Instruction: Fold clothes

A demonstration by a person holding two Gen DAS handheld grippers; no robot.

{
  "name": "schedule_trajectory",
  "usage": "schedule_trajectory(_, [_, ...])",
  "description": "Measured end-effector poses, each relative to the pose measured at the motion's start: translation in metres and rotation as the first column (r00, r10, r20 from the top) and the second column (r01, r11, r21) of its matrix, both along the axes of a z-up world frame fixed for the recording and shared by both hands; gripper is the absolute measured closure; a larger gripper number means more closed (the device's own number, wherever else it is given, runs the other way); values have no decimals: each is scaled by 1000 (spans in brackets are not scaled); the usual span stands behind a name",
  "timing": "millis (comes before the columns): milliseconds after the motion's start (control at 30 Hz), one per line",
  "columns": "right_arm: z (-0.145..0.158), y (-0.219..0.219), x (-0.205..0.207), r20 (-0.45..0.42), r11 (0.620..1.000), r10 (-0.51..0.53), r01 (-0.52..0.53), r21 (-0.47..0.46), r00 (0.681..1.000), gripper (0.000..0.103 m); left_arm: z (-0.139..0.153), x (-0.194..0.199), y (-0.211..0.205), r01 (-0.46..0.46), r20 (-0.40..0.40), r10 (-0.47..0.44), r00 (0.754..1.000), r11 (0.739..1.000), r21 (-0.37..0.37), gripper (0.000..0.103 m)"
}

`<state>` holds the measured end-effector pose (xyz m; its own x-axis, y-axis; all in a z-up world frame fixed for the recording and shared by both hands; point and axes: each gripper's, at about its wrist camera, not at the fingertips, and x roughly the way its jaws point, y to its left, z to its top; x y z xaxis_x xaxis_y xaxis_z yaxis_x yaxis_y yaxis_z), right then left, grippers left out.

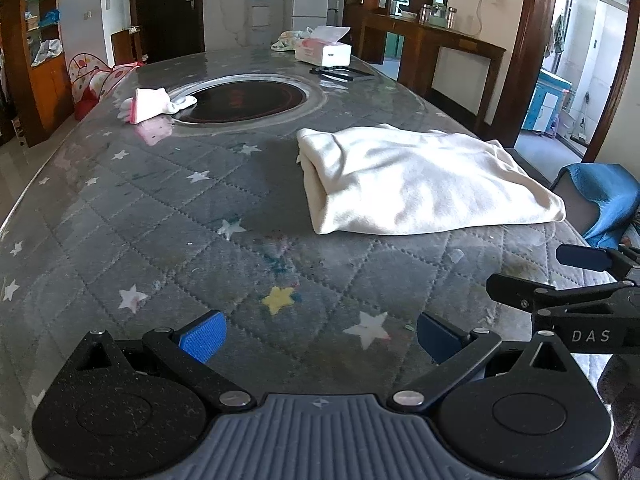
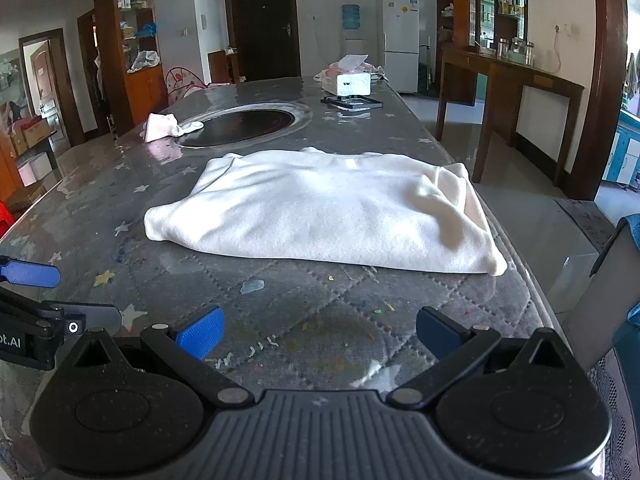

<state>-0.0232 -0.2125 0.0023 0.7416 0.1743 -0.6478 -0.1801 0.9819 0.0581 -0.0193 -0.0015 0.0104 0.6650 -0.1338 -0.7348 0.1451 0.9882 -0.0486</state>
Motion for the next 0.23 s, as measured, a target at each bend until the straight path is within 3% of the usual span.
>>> schedule_trajectory(233, [1,-1,-2,3,1000,0,0,2,1000,0,2,-2,-2,0,11,1,1000,1000,-4,0])
